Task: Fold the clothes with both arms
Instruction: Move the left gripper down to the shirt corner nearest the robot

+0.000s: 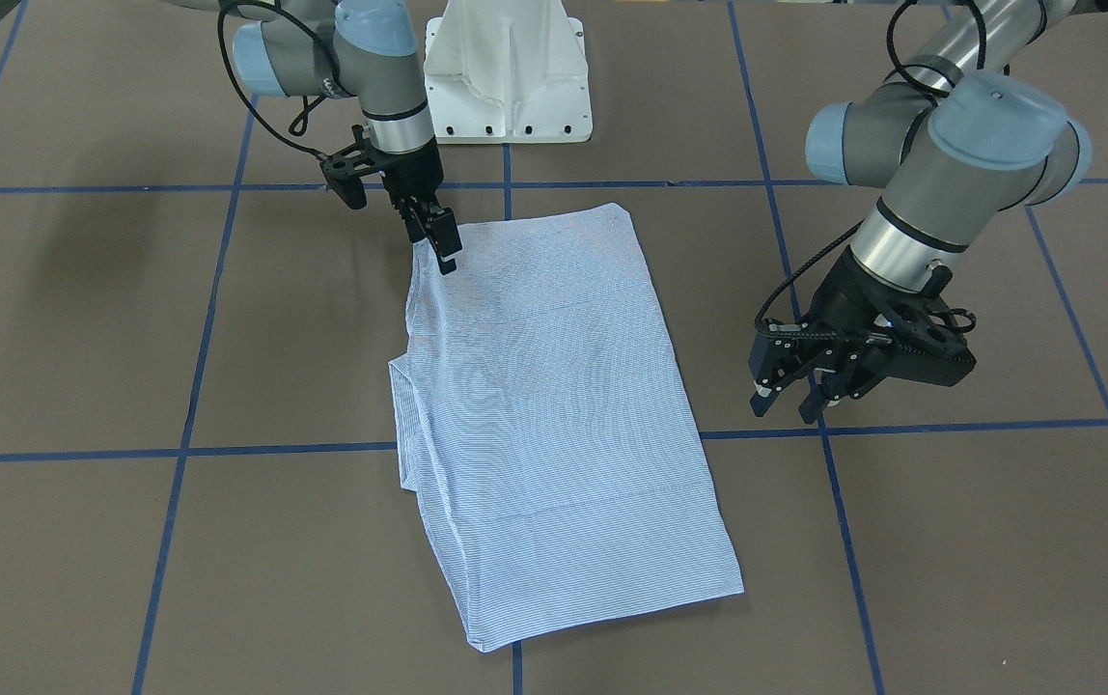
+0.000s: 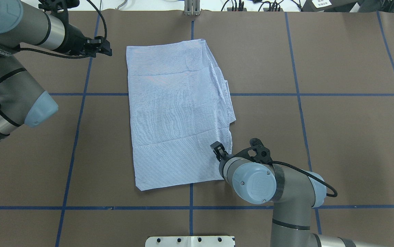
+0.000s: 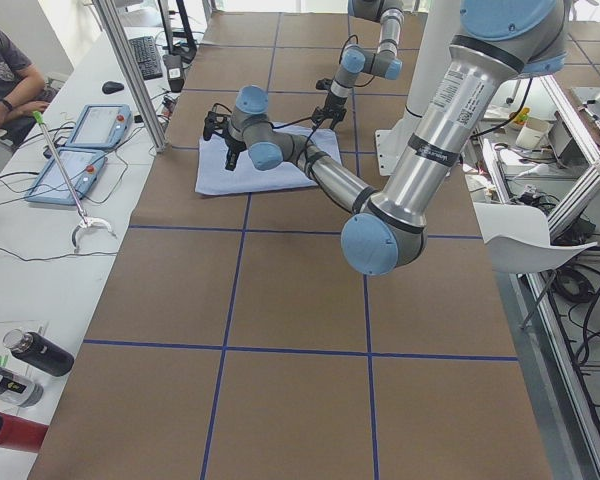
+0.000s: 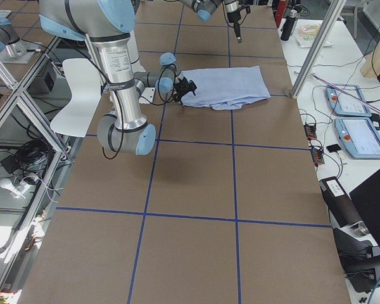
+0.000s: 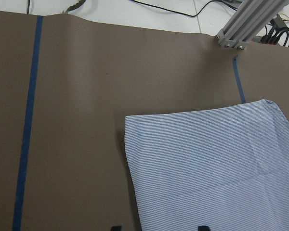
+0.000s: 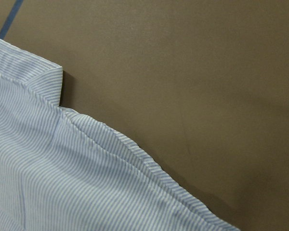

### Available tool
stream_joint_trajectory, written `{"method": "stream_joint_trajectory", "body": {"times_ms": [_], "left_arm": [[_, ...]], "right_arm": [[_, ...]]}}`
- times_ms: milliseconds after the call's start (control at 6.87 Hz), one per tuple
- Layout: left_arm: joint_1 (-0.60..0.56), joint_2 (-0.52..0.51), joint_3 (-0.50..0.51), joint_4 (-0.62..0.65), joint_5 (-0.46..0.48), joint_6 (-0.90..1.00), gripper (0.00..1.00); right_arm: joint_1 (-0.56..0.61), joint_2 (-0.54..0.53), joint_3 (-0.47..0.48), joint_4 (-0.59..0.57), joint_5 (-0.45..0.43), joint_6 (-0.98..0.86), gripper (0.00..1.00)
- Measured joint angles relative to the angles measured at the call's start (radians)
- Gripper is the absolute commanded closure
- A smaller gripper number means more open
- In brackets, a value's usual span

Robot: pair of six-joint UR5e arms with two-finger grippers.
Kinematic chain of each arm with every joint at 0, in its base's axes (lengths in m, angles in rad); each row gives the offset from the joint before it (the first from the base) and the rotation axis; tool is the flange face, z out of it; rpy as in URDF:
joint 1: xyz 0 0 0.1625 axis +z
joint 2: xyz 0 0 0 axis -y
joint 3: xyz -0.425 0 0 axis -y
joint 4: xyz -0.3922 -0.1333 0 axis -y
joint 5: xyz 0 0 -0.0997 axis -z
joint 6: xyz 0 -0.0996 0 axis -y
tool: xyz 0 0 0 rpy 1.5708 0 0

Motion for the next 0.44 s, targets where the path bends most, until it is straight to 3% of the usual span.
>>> {"method": "stream_joint_trajectory", "body": {"times_ms": [437], "left_arm": [[0.000,0.000,-0.001,0.000,-0.003,-0.002,0.39]], "right_arm": [[-0.007,0.007,0.025,-0.073,0.014,0.000,0.08]]}}
